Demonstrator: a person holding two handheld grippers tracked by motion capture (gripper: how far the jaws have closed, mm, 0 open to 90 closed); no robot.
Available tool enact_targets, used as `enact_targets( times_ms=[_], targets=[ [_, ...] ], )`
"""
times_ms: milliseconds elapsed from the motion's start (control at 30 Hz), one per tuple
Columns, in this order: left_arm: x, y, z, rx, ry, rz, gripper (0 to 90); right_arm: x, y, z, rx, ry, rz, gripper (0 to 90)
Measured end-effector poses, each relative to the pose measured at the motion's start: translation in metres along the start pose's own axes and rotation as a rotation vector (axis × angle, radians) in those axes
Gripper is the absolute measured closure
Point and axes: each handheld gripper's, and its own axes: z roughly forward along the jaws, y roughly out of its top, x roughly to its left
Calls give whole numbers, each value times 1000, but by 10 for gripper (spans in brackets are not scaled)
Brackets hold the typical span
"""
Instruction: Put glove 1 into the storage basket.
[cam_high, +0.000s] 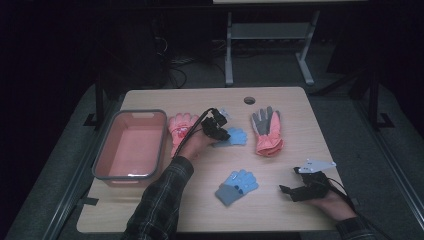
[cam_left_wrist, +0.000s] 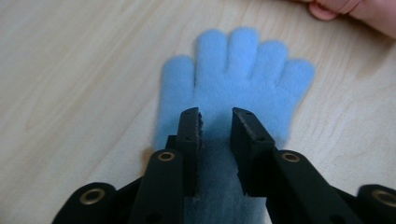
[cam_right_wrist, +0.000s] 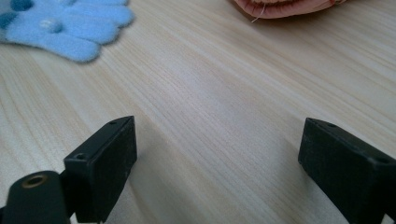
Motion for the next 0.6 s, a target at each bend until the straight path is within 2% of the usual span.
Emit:
enact_targets(
  times_ms=[100, 167, 333, 467, 600],
  targets=[
    [0, 0, 2, 5, -16, -6, 848, 0, 0, 0, 2, 0, 1, 109],
    [-1, 1, 1, 19, -19, -13, 879, 0, 0, 0, 1, 0, 0, 109],
    [-5, 5, -5, 25, -28, -46, 891, 0, 0, 0, 0, 1, 2, 109],
    [-12, 8, -20, -4, -28, -79, 892, 0, 0, 0, 2, 1, 0, 109],
    [-18, 6, -28, 5, -21, -95, 893, 0, 0, 0, 1, 1, 1, 109]
  ],
)
